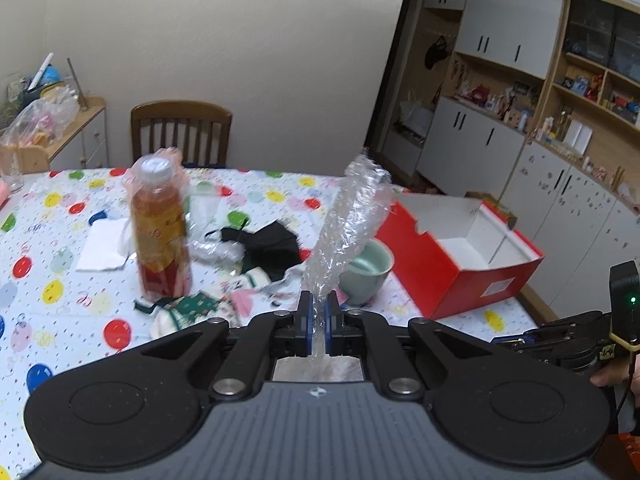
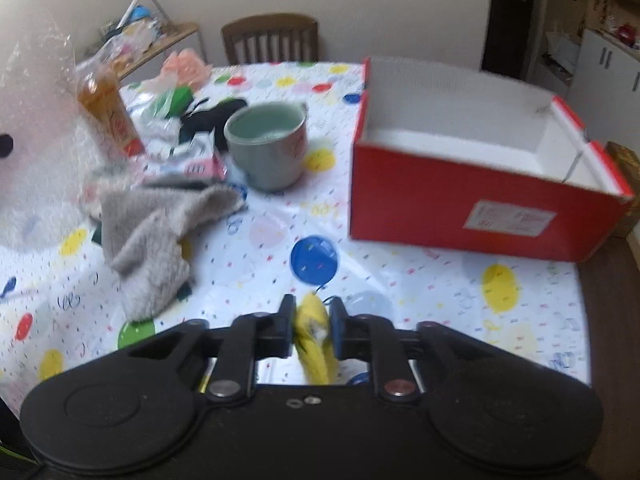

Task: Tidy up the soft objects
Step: 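Lift the bubble wrap with the left gripper while the right gripper grasps the yellow sponge, then carry both items into the shoebox and open both grippers to release them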

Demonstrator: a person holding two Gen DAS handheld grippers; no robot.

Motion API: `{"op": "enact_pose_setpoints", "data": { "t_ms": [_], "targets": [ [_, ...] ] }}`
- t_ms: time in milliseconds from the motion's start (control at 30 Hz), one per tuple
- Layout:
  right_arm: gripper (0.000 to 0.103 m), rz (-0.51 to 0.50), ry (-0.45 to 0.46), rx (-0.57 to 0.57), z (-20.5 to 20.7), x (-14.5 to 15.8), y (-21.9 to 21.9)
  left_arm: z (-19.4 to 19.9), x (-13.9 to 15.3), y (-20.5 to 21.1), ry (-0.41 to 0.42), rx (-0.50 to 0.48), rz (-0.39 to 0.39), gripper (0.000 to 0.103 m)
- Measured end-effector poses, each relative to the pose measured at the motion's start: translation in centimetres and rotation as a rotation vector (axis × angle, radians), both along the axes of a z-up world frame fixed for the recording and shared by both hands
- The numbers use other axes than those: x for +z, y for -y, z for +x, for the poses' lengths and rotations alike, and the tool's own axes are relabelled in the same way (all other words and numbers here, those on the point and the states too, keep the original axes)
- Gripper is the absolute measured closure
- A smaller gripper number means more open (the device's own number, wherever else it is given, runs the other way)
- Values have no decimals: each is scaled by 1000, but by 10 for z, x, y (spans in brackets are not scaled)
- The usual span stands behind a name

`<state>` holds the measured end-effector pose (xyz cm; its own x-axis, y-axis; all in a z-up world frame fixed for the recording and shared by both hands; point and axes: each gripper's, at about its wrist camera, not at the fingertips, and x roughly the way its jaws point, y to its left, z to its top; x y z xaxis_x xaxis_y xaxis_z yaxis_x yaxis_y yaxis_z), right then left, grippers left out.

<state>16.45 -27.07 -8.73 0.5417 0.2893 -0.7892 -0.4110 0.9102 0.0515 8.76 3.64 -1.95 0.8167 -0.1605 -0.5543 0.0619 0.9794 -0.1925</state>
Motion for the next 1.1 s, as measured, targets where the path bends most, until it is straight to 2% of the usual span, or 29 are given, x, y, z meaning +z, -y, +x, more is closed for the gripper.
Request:
{"op": "enact_pose_setpoints", "data": {
  "t_ms": [133,300,533,767,1100],
  "targets": [
    [87,-16,30,20,-2,14,7,1,14,8,44,-14,3,98],
    [87,45,35,10,2,26,27,9,33,20,66,-33,-2,98],
    [87,93,113,43,22,63,61,44,52,65,91,-74,-24,98],
    [87,113,191,69,66,90,103,93,62,133,94,-102,-16,98],
    [87,95,223,79,138,90,146,160,82,213,115,-102,30,98]
  ]
}}
